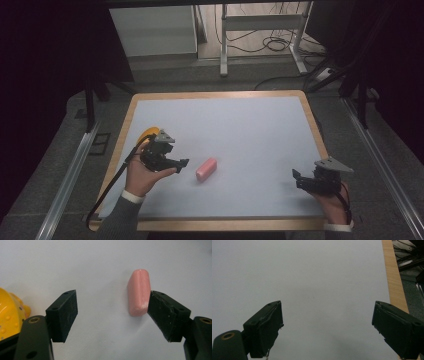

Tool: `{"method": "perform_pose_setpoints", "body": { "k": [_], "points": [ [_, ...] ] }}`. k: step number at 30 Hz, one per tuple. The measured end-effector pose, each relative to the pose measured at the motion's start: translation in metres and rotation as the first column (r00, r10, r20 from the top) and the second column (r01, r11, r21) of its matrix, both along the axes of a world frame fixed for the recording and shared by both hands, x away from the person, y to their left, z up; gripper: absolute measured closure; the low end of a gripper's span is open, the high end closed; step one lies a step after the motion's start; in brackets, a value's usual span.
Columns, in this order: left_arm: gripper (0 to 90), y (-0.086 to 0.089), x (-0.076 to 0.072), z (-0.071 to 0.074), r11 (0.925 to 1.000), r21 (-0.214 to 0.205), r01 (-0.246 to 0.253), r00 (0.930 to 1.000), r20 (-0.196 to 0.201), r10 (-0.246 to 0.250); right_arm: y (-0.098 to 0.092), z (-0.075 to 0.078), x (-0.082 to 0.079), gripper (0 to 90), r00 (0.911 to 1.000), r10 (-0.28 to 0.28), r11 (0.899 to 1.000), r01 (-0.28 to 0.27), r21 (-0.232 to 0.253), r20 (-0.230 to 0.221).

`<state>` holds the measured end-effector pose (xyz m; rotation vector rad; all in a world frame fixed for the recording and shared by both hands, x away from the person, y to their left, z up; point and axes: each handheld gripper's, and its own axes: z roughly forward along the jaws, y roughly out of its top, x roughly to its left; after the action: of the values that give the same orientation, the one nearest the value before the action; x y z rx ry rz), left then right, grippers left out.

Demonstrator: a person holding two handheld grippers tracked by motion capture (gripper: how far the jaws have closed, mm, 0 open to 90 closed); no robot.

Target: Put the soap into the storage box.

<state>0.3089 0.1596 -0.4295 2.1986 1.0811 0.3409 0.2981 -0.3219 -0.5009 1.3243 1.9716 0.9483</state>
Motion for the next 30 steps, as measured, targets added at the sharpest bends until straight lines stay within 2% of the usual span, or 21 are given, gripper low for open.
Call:
{"method": "perform_pose_setpoints", "body": {
  "k": [12,19,21,26,30],
  "points": [
    [24.8,-0.018,0.009,0.0,0.9994,-0.004,0.035,0.999,-0.029,-0.035,0.0,0.001,-0.001,9.6,1.0,-0.002,1.0,0.002,0.002,0.004],
    [24.9,-0.025,0.014,-0.008,0.999,0.007,0.044,0.9978,-0.05,-0.043,-0.003,0.001,-0.001,9.6,1.0,-0.009,1.0,0.009,0.003,0.003],
    [24.8,-0.03,0.015,-0.01,0.9986,0.023,0.048,0.9972,-0.058,-0.047,-0.002,0.001,-0.001,9.6,1.0,-0.008,1.0,0.008,0.001,0.004],
    [24.7,-0.038,0.016,-0.011,0.9977,0.029,0.062,0.9964,-0.059,-0.06,-0.002,0.001,-0.001,9.6,1.0,-0.007,1.0,0.007,-0.001,0.006],
    [24.8,-0.048,0.018,-0.016,0.9967,0.029,0.076,0.9943,-0.077,-0.074,-0.003,0.0,-0.001,9.6,1.0,-0.009,1.0,0.009,-0.003,0.003]
  ]
}}
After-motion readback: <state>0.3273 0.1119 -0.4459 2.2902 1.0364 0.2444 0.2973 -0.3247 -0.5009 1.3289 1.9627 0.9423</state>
